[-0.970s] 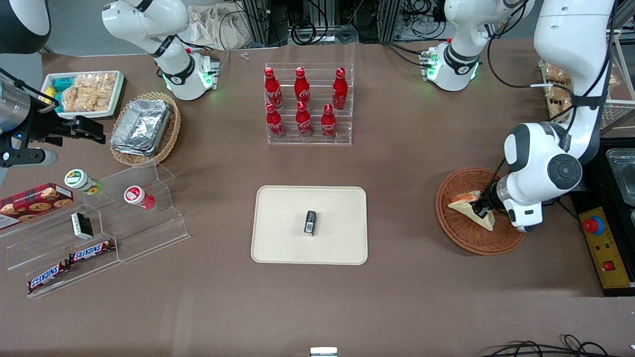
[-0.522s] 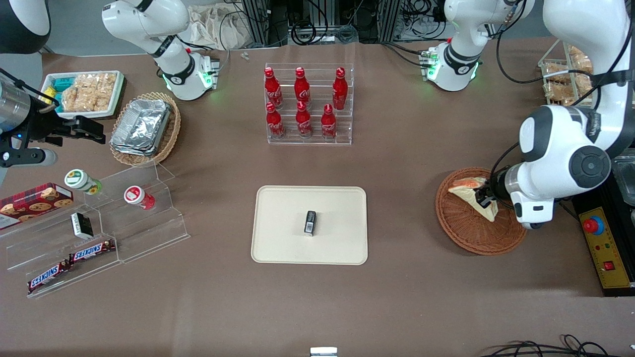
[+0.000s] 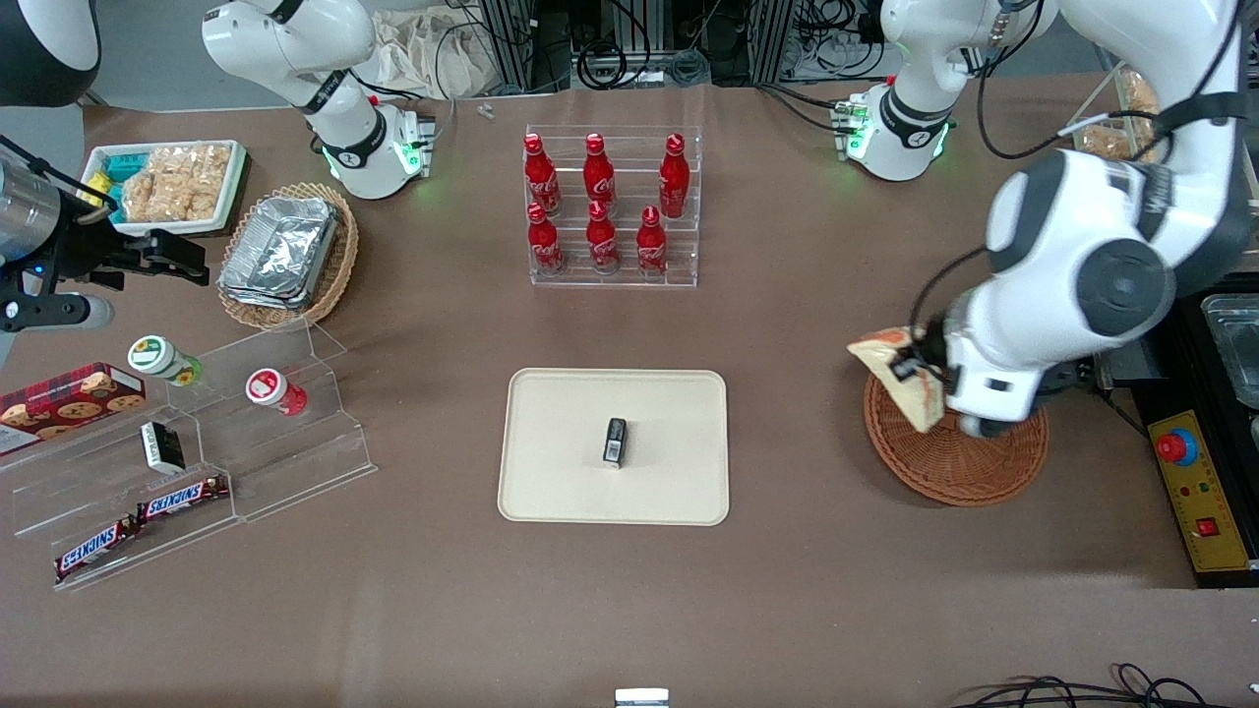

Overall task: Place sandwich from basket to tray
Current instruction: 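Carry the held sandwich with the left gripper over the white tray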

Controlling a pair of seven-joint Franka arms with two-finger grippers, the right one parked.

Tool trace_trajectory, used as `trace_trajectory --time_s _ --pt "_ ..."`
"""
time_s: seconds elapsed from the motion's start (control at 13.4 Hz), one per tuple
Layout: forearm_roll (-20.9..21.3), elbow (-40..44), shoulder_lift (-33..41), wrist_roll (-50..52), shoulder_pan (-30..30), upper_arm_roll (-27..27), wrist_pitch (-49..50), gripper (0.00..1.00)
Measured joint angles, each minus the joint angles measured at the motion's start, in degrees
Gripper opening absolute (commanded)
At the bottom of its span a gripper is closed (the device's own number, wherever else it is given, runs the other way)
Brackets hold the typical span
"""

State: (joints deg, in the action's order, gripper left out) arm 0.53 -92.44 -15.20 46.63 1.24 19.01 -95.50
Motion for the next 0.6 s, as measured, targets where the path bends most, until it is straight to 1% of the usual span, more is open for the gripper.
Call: trace_trajectory --time_s 0.15,0.37,0.6 --pt "3.80 -0.02 -1.19 -0.41 3.21 3.15 -0.07 0.00" --pt "6.60 -0.01 -4.99 -0.65 9.36 3.62 -4.20 0.00" --pt "10.02 0.04 -9.78 -1.83 12.65 3.62 -11.83 0.00"
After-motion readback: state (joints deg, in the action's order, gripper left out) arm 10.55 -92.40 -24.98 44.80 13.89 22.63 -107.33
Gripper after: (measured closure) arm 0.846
